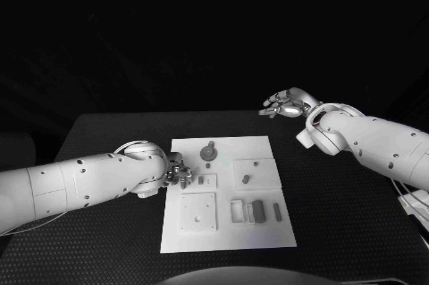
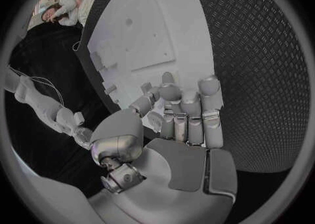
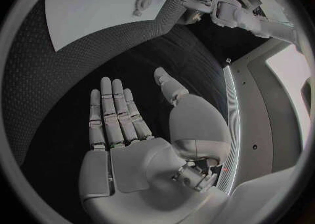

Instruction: Assemble the parts on the task board

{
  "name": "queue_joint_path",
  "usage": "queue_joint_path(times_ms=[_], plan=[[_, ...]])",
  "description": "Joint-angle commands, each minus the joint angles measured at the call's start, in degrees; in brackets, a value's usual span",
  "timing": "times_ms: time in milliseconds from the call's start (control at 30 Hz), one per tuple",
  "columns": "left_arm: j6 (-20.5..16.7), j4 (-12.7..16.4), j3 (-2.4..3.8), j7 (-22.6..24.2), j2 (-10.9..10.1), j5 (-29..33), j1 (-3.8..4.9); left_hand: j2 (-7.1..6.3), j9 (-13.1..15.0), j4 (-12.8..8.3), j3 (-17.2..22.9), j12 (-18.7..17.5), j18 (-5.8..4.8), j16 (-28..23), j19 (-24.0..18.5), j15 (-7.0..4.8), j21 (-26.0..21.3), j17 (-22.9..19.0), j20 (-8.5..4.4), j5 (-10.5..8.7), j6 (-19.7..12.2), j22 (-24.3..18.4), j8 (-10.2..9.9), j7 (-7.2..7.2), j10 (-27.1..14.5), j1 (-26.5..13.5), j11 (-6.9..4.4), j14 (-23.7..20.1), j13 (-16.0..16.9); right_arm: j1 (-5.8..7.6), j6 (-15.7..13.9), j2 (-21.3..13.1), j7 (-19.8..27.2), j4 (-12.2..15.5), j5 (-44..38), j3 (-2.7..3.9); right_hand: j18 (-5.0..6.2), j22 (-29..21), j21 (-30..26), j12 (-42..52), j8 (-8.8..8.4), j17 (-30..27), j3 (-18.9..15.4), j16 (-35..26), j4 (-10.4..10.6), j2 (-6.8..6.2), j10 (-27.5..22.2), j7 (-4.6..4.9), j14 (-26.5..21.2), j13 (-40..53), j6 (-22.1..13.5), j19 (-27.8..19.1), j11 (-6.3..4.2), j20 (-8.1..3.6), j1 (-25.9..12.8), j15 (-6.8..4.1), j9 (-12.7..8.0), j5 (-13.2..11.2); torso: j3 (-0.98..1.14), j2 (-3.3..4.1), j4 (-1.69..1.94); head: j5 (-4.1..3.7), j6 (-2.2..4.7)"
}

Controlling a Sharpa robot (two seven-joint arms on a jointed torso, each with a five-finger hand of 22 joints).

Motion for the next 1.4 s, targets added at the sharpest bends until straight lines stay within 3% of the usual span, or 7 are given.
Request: queue_joint_path(times_ms=[33, 300, 400, 567, 733, 967, 1400], plan=[[0.83, 0.25, -0.04, 0.11, 0.13, 0.3, -0.05, 2.58, -0.08, -0.96, 0.47, 0.25, 0.89, 0.29, 0.44, 0.11, 0.4, -0.12, 0.18, 1.29, 0.64, 1.11, -0.12, 0.03, 0.28, 1.48, -0.21, 0.42, -0.08, -0.06, 0.69, 0.04, 0.39, -0.01, 0.05, 0.02, -0.38, 0.06, -0.31, -0.29, 0.31, 0.08, -0.2, -0.33, 0.17, -0.1, 0.01, 2.96, -0.26, -0.06, -0.46, -0.47, 0.21, -0.08, 0.19, 0.16, -0.08, -0.23, 0.01, 0.0, -0.03, 0.0, -0.06], [0.76, 0.29, -0.04, -0.16, 0.24, 0.36, -0.06, 2.97, -0.06, -1.08, 0.45, 0.3, 0.9, 0.4, 0.56, 0.19, 0.53, -0.23, 0.23, 2.05, 0.91, 1.12, -0.08, -0.07, 0.52, 1.0, -0.3, 0.61, -0.1, -0.08, 0.69, 0.01, 0.38, 0.01, 0.05, 0.02, -0.39, 0.1, -0.34, -0.31, 0.32, 0.09, -0.2, -0.4, 0.22, -0.09, 0.01, 2.96, -0.32, -0.12, -0.47, -0.5, 0.22, -0.07, 0.16, 0.19, -0.09, -0.23, 0.02, 0.02, -0.06, 0.05, -0.02], [0.95, 0.19, -0.04, -0.38, 0.27, 0.38, -0.06, 2.85, -0.09, -0.96, 0.25, 0.21, 0.95, 0.38, 0.61, 0.25, 0.53, -0.44, 0.28, 0.52, 0.95, 1.05, -0.17, -0.09, 0.62, 0.31, -0.32, 0.71, -0.18, -0.08, 0.69, 0.03, 0.38, 0.01, 0.05, 0.02, -0.39, 0.11, -0.34, -0.31, 0.32, 0.09, -0.2, -0.4, 0.22, -0.09, 0.01, 2.96, -0.33, -0.13, -0.47, -0.5, 0.22, -0.08, 0.17, 0.2, -0.09, -0.23, 0.03, 0.0, -0.06, 0.05, 0.02], [0.54, 0.09, -0.04, -0.46, 0.24, 0.43, -0.06, 1.27, -0.12, -0.43, 0.26, 0.01, 1.17, 0.28, 0.65, 0.12, 0.29, -0.85, 0.28, -3.78, 0.8, 0.9, -0.43, -0.04, 0.63, -0.02, -0.28, 0.72, -0.36, -0.08, 0.69, 0.0, 0.36, -0.02, 0.05, 0.02, -0.4, 0.13, -0.36, -0.32, 0.32, 0.09, -0.2, -0.43, 0.23, -0.1, 0.01, 2.96, -0.35, -0.16, -0.48, -0.52, 0.22, -0.08, 0.17, 0.21, -0.1, -0.23, 0.03, 0.0, -0.07, 0.06, 0.01], [-0.14, -0.11, -0.04, -0.52, 0.24, 0.47, -0.06, -1.07, -0.08, 0.89, -0.42, -0.05, 1.29, 0.27, 0.76, -0.05, 0.11, -1.09, 0.28, -5.17, 0.68, 0.83, -0.55, 0.03, 0.57, -0.67, -0.22, 0.67, -0.43, -0.08, 0.68, -0.02, 0.35, 0.0, 0.05, 0.02, -0.4, 0.13, -0.36, -0.32, 0.32, 0.09, -0.2, -0.43, 0.23, -0.1, 0.01, 2.96, -0.36, -0.16, -0.48, -0.53, 0.22, -0.08, 0.17, 0.21, -0.1, -0.23, 0.01, -0.01, -0.03, -0.01, 0.05], [-0.49, -0.3, -0.03, -0.55, 0.16, 0.47, -0.06, -3.78, 0.17, 2.5, -1.32, -0.05, 1.43, 0.39, 0.83, -0.21, -0.03, -1.18, 0.18, -5.31, 0.17, 0.8, -0.63, 0.14, 0.36, -1.39, -0.14, 0.49, -0.32, -0.08, 0.62, -0.06, 0.33, 0.01, 0.06, 0.02, -0.43, 0.16, -0.41, -0.35, 0.31, 0.09, -0.21, -0.52, 0.23, -0.16, -0.01, 2.96, -0.46, -0.22, -0.52, -0.6, 0.24, -0.08, 0.18, 0.25, -0.12, -0.23, 0.0, 0.01, -0.03, 0.0, 0.07], [-0.66, -0.44, -0.03, -0.35, 0.18, 0.46, -0.06, -4.73, 0.37, 2.49, -3.69, 0.03, 1.48, 0.51, 0.76, -0.33, -0.03, -1.21, 0.13, -5.3, -0.24, 0.88, -0.69, 0.24, 0.18, -2.47, -0.07, 0.32, -0.16, -0.11, 0.59, -0.05, 0.32, 0.03, 0.08, 0.01, -0.44, 0.18, -0.43, -0.36, 0.31, 0.09, -0.21, -0.54, 0.23, -0.17, -0.02, 2.96, -0.49, -0.24, -0.54, -0.62, 0.24, -0.07, 0.19, 0.27, -0.13, -0.23, -0.03, -0.01, -0.02, -0.07, 0.04]])
